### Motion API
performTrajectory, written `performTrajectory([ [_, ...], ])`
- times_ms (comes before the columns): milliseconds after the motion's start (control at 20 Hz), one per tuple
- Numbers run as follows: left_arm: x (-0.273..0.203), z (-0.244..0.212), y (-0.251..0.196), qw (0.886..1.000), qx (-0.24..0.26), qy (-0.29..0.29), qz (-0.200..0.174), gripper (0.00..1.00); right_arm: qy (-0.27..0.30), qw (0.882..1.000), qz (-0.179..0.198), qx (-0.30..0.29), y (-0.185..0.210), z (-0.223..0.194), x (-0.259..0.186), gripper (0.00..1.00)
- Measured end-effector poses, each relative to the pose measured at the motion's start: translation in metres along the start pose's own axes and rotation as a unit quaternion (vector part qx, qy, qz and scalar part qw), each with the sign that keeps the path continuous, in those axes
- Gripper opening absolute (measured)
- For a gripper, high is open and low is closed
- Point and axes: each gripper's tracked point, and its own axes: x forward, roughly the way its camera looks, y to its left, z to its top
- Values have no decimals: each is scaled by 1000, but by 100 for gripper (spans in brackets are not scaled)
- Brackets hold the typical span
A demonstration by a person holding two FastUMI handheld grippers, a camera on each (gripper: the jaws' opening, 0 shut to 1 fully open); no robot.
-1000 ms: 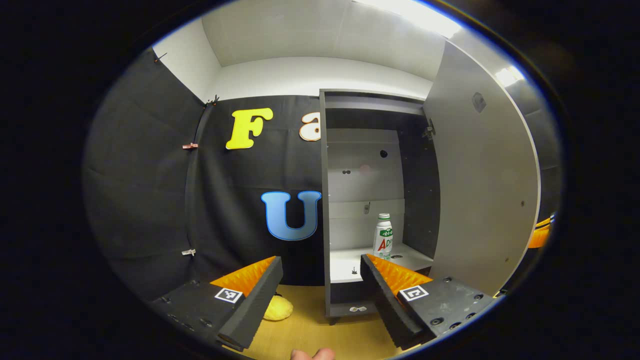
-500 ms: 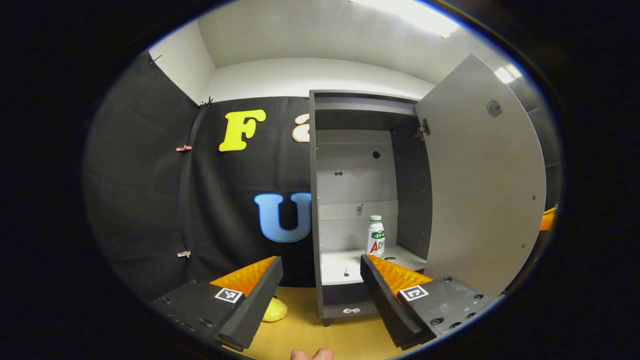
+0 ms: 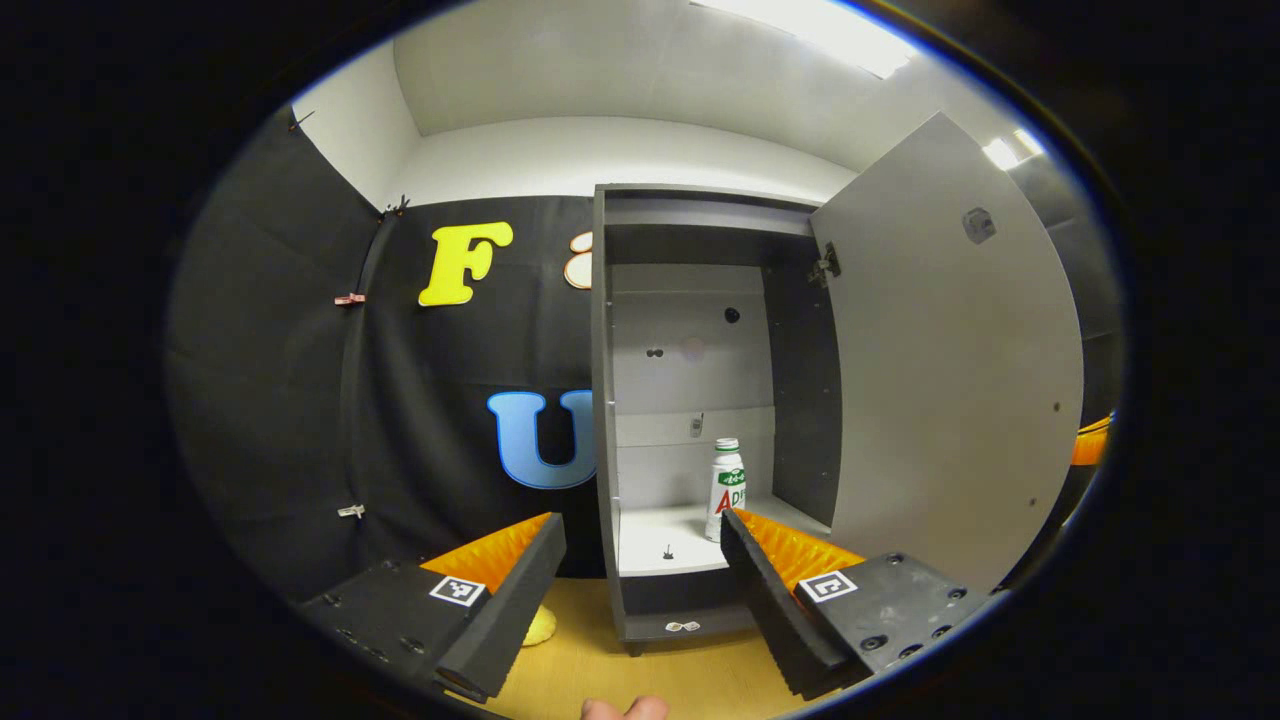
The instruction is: Open the cabinet door with the right hand, grasp the bottle in the cabinet with the left hand and place it on the coaster, then close the cabinet door with the right hand.
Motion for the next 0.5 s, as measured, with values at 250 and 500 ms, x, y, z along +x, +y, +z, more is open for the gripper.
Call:
performTrajectory([
  [250, 18, 2, -23, 1000, -5, -8, -24, 98, -25, 1000, -16, 8, -7, 11, -1, 15],
  [500, 48, 3, -50, 999, -15, -12, -42, 98, -26, 999, -29, -20, -24, 9, -1, 75],
])
